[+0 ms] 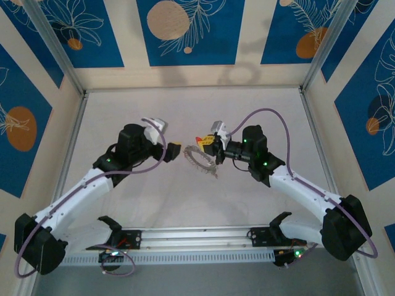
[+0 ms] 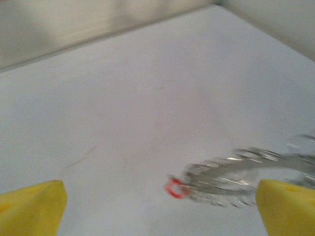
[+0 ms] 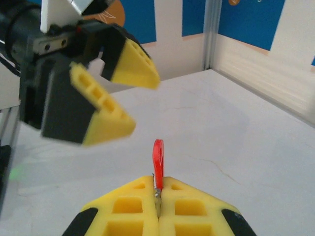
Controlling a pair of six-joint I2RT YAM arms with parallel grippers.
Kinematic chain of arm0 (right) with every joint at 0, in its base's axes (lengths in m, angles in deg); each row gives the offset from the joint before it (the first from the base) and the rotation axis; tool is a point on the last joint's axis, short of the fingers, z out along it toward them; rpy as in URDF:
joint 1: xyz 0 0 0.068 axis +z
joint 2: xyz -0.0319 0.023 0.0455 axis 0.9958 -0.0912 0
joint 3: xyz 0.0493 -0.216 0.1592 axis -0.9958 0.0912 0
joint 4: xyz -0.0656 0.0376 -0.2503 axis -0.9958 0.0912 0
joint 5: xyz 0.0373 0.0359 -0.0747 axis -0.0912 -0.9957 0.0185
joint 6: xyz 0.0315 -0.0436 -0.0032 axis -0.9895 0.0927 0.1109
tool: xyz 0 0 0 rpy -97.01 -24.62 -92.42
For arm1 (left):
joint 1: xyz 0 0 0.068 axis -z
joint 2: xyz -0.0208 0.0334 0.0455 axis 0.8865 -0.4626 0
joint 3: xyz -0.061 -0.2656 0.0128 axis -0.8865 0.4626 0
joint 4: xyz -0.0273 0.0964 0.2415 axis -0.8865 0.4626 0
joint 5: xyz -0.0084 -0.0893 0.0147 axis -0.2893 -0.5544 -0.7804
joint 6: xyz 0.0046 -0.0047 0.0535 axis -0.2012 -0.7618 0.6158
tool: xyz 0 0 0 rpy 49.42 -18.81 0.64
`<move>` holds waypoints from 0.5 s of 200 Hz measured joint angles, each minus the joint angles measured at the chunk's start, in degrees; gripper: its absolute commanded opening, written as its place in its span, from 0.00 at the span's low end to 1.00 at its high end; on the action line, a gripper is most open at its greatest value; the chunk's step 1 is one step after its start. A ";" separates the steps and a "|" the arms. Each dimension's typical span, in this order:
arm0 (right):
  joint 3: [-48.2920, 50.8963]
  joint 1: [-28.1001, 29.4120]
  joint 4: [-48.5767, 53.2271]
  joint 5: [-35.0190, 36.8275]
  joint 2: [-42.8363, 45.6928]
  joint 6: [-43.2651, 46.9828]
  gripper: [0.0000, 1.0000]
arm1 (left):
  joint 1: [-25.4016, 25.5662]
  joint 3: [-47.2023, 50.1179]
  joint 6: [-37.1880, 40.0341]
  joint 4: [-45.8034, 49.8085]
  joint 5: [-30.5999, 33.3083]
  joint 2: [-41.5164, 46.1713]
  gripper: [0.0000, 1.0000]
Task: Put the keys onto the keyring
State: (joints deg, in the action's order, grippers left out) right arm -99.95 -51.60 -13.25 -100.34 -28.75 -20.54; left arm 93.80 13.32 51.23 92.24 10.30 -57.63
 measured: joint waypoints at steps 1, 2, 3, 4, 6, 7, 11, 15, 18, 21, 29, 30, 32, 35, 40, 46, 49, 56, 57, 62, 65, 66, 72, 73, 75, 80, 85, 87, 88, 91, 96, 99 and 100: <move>0.02 -0.02 -0.02 0.07 -0.02 0.04 0.00 | -0.15 0.09 -0.52 0.13 0.66 0.13 1.00; 0.07 -0.04 -0.07 0.07 -0.02 0.13 0.00 | -0.24 0.11 -0.72 0.28 1.03 0.20 1.00; 0.09 -0.07 -0.07 0.13 -0.02 0.15 0.00 | -0.33 0.15 -0.85 0.39 1.40 0.28 1.00; 0.15 -0.09 -0.04 0.22 -0.02 0.20 0.00 | -0.52 0.20 -1.09 0.48 2.12 0.42 1.00; 0.24 -0.11 -0.07 0.26 -0.04 0.22 0.00 | -0.90 0.28 -1.60 0.85 3.06 0.57 1.00; 0.33 -0.15 -0.17 0.35 -0.07 0.31 0.00 | -1.01 0.31 -1.79 0.85 3.32 0.63 1.00; 0.52 -0.24 -0.44 0.48 -0.11 0.42 0.00 | -1.62 0.46 -2.56 1.22 4.74 0.85 1.00; 0.79 -0.24 -0.79 0.63 -0.31 0.48 0.00 | -2.40 0.59 -3.52 1.70 6.25 1.03 1.00; 0.96 -0.26 -0.96 0.72 -0.42 0.52 0.00 | -2.91 0.66 -4.07 2.10 7.23 1.05 1.00; 1.09 -0.31 -1.22 0.85 -0.57 0.55 0.00 | -3.43 0.68 -4.61 2.49 8.13 1.05 1.00; 1.40 -0.48 -1.77 0.98 -1.33 0.55 0.00 | -4.52 0.70 -5.86 3.48 10.01 0.94 1.00; 1.44 -0.50 -1.81 0.98 -1.40 0.57 0.00 | -4.72 0.70 -6.10 3.67 10.38 0.92 1.00; 1.53 -0.57 -2.03 1.11 -1.64 0.55 0.00 | -4.90 0.70 -6.40 3.87 10.67 0.85 1.00; 1.66 -0.57 -2.27 1.18 -1.95 0.57 0.00 | -5.14 0.72 -6.84 4.20 11.28 0.72 1.00; 1.90 -0.57 -2.60 1.36 -2.47 0.55 0.00 | -5.49 0.74 -7.48 4.63 12.17 0.55 1.00; 2.05 -0.68 -2.80 1.49 -3.04 0.55 0.00 | -5.79 0.74 -8.15 5.11 12.94 0.24 1.00; 2.12 -0.76 -2.93 1.57 -3.32 0.55 0.00 | -5.92 0.74 -8.41 5.35 13.27 0.07 1.00; 2.27 -0.98 -3.34 1.70 -4.09 0.55 0.00 | -6.14 0.74 -9.14 5.73 13.77 -0.39 1.00; 2.32 -1.01 -3.48 1.73 -4.24 0.52 0.00 | -6.14 0.74 -9.22 5.75 13.81 -0.44 1.00; 2.32 -1.27 -3.72 1.73 -4.87 0.55 0.00 | -6.21 0.74 -9.57 6.01 14.01 -0.76 1.00; 2.32 -1.40 -3.89 1.77 -5.22 0.50 0.00 | -6.23 0.74 -9.68 6.16 14.05 -0.92 1.00; 2.32 -1.44 -3.93 1.79 -5.33 0.48 0.00 | -6.23 0.74 -9.81 6.21 14.08 -0.96 1.00; 2.32 -1.95 -4.42 1.79 -6.21 0.37 0.00 | -6.23 0.79 -10.05 6.40 14.19 -1.20 1.00; 2.32 -2.08 -4.52 1.79 -6.40 0.31 0.00 | -6.23 0.81 -10.08 6.43 14.19 -1.22 1.00; 2.32 -2.21 -4.68 1.77 -6.58 0.28 0.00 | -6.23 0.83 -10.25 6.49 14.21 -1.25 1.00; 2.32 -2.67 -5.09 1.90 -7.21 0.22 0.00 | -6.23 0.92 -10.49 6.56 14.21 -1.31 1.00; 2.32 -3.15 -5.38 1.95 -7.78 0.04 0.00 | -6.25 1.01 -10.86 6.58 14.21 -1.36 1.00; 2.32 -3.28 -5.49 1.92 -8.00 0.07 0.00 | -6.25 1.03 -10.86 6.58 14.21 -1.36 1.00; 2.32 -3.41 -5.64 1.88 -8.20 0.04 0.00 | -6.27 1.05 -10.88 6.60 14.21 -1.36 1.00; 2.32 -3.65 -5.81 1.92 -8.52 0.00 0.00 | -6.29 1.07 -10.99 6.64 14.21 -1.36 1.00; 2.32 -4.07 -6.45 1.77 -9.20 -0.11 0.00 | -6.32 1.05 -11.04 6.69 14.21 -1.38 1.00; 2.32 -4.26 -6.78 1.75 -9.60 -0.15 0.00 | -6.36 1.05 -11.08 6.67 14.21 -1.40 1.00; 2.32 -4.33 -6.91 1.75 -9.70 -0.17 0.00 | -6.36 1.05 -11.10 6.67 14.19 -1.42 1.00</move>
State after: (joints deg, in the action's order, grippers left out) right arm -97.63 -55.93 -20.15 -98.59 -38.45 -20.71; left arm 87.44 14.36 40.12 98.91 24.48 -59.05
